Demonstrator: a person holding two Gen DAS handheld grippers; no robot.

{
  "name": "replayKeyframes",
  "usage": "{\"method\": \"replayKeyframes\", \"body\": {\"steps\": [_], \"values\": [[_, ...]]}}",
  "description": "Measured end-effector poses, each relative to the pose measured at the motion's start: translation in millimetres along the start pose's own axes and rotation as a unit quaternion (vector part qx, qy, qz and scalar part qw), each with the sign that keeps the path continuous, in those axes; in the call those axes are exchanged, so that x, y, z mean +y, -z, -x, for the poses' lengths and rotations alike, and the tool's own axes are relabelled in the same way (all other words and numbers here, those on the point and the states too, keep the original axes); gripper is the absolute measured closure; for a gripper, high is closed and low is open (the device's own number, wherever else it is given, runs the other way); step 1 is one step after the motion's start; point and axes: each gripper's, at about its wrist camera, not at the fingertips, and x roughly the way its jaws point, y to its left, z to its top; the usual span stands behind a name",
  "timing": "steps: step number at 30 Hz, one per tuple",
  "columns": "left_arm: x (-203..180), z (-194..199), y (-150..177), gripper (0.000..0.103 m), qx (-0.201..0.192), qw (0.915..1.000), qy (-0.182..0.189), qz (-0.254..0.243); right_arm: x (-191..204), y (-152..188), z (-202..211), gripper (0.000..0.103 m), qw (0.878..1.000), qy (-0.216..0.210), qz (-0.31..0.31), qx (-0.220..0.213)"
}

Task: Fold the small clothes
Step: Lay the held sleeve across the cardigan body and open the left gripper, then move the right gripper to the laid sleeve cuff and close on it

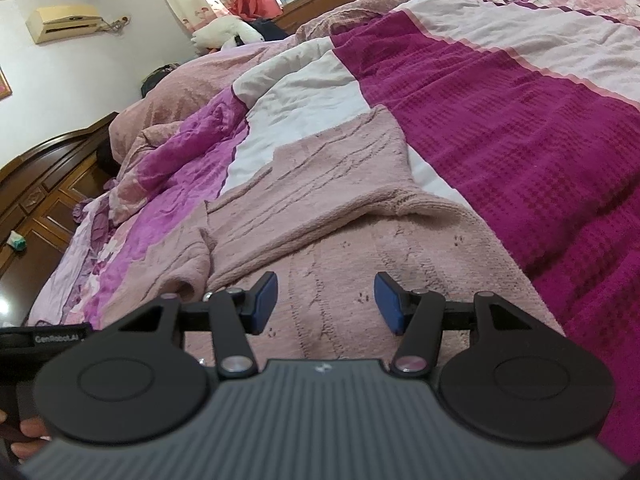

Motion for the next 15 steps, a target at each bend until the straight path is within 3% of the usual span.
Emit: {"method": "replayKeyframes", "body": {"steps": [15], "values": [[36.3,19.1,1.6,0.052,-0.018,0.9987,-0.046,0.012,31.8,0.9,-2.7,0.046,0.999,-0.018,0.048,0.014]]}}
